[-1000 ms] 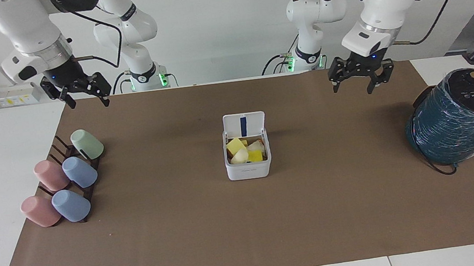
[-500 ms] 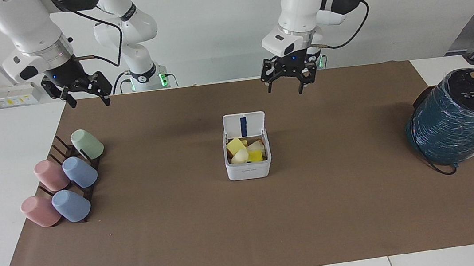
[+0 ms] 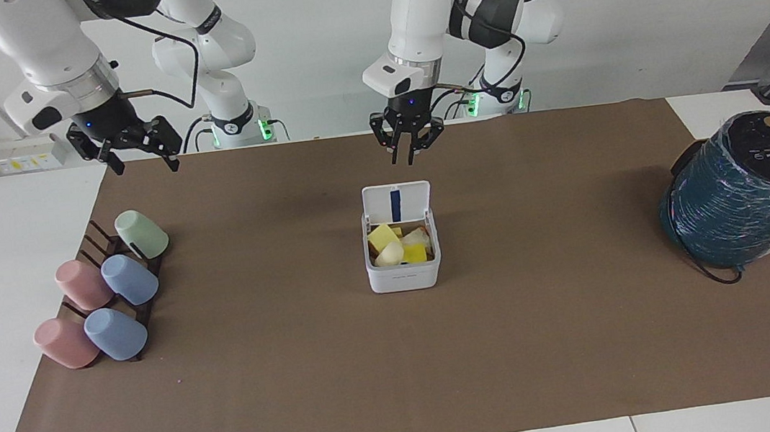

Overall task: Close trash can lid
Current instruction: 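Push the trash can lid down with the left gripper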

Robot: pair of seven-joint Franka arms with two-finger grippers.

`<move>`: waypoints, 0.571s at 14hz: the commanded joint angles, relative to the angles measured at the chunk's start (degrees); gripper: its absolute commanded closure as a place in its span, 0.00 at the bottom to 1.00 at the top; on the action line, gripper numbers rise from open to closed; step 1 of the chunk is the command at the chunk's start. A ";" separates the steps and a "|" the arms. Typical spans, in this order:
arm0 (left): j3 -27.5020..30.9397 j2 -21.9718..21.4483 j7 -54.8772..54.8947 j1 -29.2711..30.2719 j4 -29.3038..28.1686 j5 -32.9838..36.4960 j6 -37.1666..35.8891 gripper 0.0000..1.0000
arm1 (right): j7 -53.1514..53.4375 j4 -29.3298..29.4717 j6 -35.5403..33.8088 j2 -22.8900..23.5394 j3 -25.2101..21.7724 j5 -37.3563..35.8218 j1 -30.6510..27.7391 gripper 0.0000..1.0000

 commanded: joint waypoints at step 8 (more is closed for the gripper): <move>1.02 8.99 0.21 4.48 -0.23 0.73 23.66 1.00 | -1.28 -0.10 -0.32 -0.32 0.18 -0.70 -0.28 0.00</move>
